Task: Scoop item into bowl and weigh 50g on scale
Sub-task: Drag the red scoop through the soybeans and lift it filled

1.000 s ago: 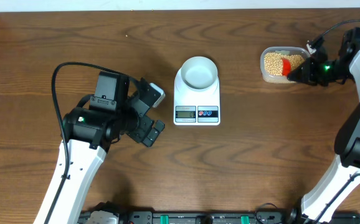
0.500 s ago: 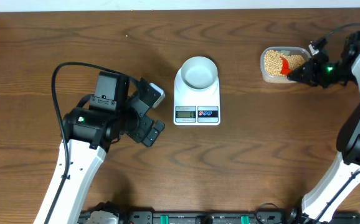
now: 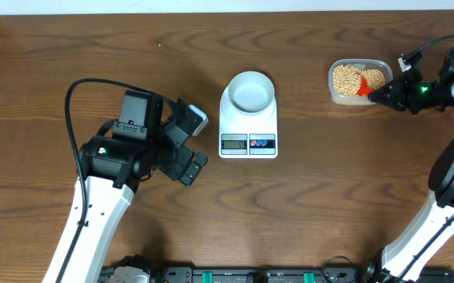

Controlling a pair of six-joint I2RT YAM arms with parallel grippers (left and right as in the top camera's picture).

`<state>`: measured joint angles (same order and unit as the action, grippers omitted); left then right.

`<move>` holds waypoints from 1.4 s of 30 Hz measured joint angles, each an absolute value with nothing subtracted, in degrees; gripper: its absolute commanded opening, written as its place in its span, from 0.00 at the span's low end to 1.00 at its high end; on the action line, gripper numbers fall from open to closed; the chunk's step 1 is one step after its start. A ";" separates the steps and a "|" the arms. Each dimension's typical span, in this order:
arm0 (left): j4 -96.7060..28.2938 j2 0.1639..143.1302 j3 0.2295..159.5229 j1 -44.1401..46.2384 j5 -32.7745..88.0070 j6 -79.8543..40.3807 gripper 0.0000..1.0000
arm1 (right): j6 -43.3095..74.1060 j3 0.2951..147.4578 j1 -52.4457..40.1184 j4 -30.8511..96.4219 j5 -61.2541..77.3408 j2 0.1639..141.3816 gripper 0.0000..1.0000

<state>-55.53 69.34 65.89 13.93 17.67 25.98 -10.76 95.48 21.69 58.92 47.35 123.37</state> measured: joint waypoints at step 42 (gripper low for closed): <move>-55.53 69.34 65.89 13.93 17.67 25.98 0.98 | -9.26 94.74 26.81 55.22 64.77 126.13 0.01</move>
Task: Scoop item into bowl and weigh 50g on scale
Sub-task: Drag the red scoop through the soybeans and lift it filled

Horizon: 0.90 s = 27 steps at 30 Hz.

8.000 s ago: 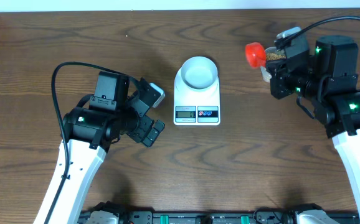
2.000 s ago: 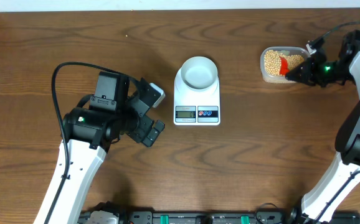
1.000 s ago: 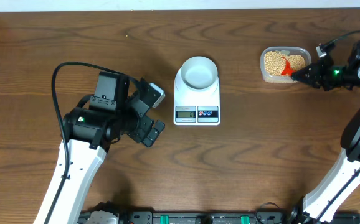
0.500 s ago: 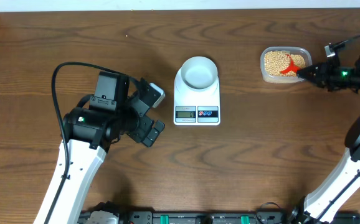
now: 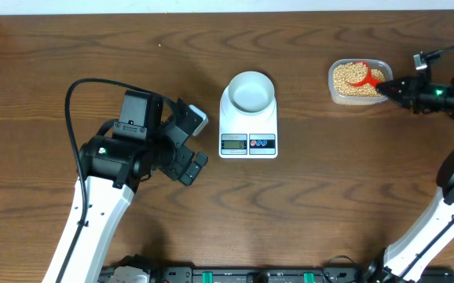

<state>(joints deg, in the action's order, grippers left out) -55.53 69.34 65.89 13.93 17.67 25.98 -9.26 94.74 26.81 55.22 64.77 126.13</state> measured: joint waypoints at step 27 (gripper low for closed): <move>-55.53 69.34 65.89 13.93 17.67 25.98 0.98 | -10.87 92.49 31.18 57.60 72.18 126.15 0.01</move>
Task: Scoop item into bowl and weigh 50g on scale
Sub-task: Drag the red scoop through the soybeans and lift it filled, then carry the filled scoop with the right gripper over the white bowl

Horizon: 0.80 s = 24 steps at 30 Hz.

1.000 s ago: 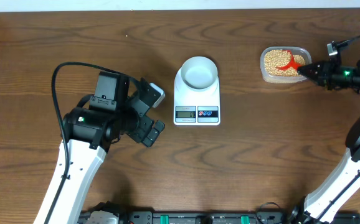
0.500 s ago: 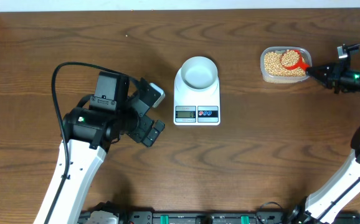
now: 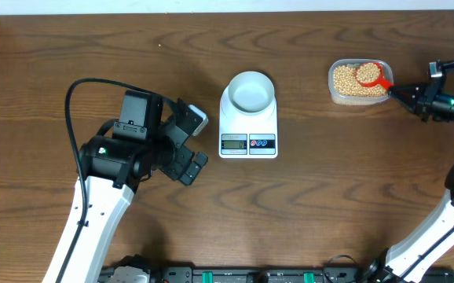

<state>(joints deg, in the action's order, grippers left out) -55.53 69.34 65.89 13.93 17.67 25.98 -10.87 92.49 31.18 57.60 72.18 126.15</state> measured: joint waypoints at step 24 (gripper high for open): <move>-55.53 69.34 65.89 13.93 17.67 25.98 0.98 | -13.76 92.49 28.75 57.58 84.64 126.15 0.01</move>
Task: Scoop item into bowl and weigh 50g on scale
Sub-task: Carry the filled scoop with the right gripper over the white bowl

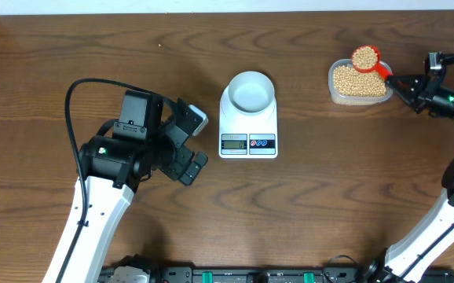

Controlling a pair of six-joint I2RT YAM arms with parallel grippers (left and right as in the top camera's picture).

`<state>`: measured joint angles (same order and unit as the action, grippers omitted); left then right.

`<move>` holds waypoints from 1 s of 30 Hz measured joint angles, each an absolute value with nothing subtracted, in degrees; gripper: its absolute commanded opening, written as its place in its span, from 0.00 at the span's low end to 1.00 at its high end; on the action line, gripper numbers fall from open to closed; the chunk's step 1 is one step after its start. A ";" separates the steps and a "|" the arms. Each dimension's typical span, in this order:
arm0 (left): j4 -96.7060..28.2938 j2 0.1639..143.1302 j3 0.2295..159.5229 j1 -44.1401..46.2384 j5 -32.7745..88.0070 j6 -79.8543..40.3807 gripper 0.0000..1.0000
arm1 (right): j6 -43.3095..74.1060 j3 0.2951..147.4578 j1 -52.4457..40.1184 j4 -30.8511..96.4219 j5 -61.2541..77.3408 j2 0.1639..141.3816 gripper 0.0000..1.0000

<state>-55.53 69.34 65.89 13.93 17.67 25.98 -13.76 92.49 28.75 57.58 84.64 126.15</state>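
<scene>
A clear container [359, 82] of tan beans sits at the back right. My right gripper [404, 82] is shut on the handle of a red scoop [366, 58], whose bowl is heaped with beans and sits over the container's far rim. A white bowl [250, 90] with nothing visible in it rests on the white scale [248, 126] at the table's middle. The scale's display is too small to read. My left gripper [199, 140] hangs left of the scale, holding nothing; its jaws are hard to make out.
The left arm's black cable [78, 86] loops over the table at the left. The table's back edge [227, 14] runs just behind the container.
The right gripper has carried the bean-filled scoop from the middle of the container toward its far rim. The left arm has not moved.
The right gripper held the red scoop dug into the container's near right corner. Then the scoop lay tilted among the beans, then showed heaped with beans over the container's right half. Now it sits filled at the far rim. The left arm stayed put throughout.
</scene>
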 measured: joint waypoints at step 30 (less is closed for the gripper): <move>-55.53 69.34 65.89 13.93 17.67 25.98 0.98 | 7.44 92.18 0.73 24.86 86.26 126.17 0.01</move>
<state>-55.53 69.34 65.89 13.93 17.67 25.98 7.44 92.18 0.73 24.86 86.26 126.17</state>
